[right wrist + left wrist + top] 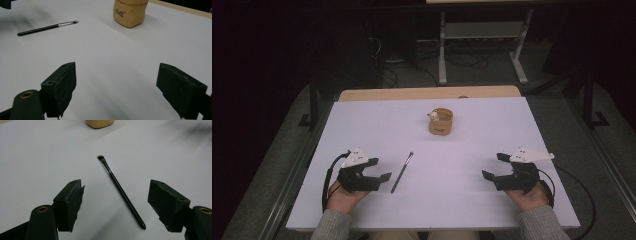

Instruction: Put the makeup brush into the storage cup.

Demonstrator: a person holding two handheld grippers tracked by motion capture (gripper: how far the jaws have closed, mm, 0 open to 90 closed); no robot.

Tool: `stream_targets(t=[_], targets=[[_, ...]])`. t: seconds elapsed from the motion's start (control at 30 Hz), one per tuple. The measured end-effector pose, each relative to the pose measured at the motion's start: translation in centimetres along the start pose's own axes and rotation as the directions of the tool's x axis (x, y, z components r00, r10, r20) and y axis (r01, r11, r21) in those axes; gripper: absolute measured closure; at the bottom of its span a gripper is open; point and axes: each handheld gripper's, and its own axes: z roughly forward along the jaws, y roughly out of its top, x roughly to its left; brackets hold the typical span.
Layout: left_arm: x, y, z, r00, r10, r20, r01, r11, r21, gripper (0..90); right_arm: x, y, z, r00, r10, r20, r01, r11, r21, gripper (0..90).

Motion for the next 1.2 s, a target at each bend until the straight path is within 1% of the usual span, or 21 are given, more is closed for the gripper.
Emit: stream_targets(t=[0.13, 0.2, 0.3, 0.37, 0.43, 0.53, 0.77, 0.83, 0.97, 1.0, 1.13, 1.2], targets=[[-0.2, 0.5, 0.7, 0.9999, 0.003, 0.010, -0.003, 0.9998, 0.022, 28.0, 0.0, 0.0, 0.1, 1.0000, -0.003, -0.001, 0.003, 1.000, 0.004, 15.1], [-0.4, 0.8, 1.2, 0.9998, 0.015, 0.017, -0.015, 0.9992, 0.036, 28.2, 0.1, 0.0, 0.1, 1.0000, -0.002, -0.001, 0.002, 1.000, 0.007, 15.0], [-0.6, 1.0, 1.8, 0.9997, 0.016, 0.017, -0.017, 0.9983, 0.056, 29.0, 0.1, 0.0, 0.1, 1.0000, -0.003, -0.003, 0.003, 1.000, 0.005, 15.0], [-0.6, 1.2, 2.1, 0.9998, 0.009, 0.015, -0.010, 0.9977, 0.067, 29.6, 0.2, 0.0, 0.1, 1.0000, -0.004, -0.004, 0.004, 1.000, 0.005, 15.0], [-0.7, 1.2, 2.3, 0.9997, 0.014, 0.018, -0.015, 0.9973, 0.071, 30.9, 0.1, 0.0, 0.1, 1.0000, -0.004, -0.005, 0.004, 1.000, 0.005, 15.0], [-0.8, 1.4, 2.7, 0.9997, 0.011, 0.024, -0.013, 0.9968, 0.079, 32.5, 0.1, 0.0, 0.0, 1.0000, -0.004, -0.007, 0.004, 1.000, 0.003, 15.1], [-0.8, 2.0, 3.5, 0.9999, 0.007, 0.015, -0.009, 0.9937, 0.111, 35.4, 0.0, 0.0, 0.0, 1.0000, -0.002, -0.008, 0.002, 1.000, 0.004, 15.0], [-0.7, 2.1, 3.7, 0.9999, 0.002, 0.016, -0.004, 0.9928, 0.119, 35.9, 0.0, 0.0, 0.0, 1.0000, 0.001, -0.009, -0.001, 1.000, 0.004, 15.1], [-0.7, 2.3, 4.1, 0.9999, 0.004, 0.017, -0.006, 0.9911, 0.133, 37.4, 0.0, 0.0, 0.1, 0.9999, 0.003, -0.013, -0.002, 1.000, 0.010, 15.1], [-0.7, 2.3, 4.2, 0.9998, 0.008, 0.018, -0.011, 0.9900, 0.141, 37.9, 0.0, 0.0, 0.1, 0.9999, 0.001, -0.013, -0.001, 1.000, 0.010, 15.1], [-0.7, 2.4, 5.0, 0.9999, -0.007, 0.014, 0.005, 0.9853, 0.171, 40.2, -0.1, 0.0, 0.0, 0.9999, 0.005, -0.013, -0.005, 1.000, 0.007, 15.3], [-0.8, 2.5, 5.4, 0.9998, -0.005, 0.020, 0.001, 0.9822, 0.188, 42.1, -0.1, 0.0, 0.0, 0.9999, 0.005, -0.014, -0.005, 1.000, 0.008, 15.2]])
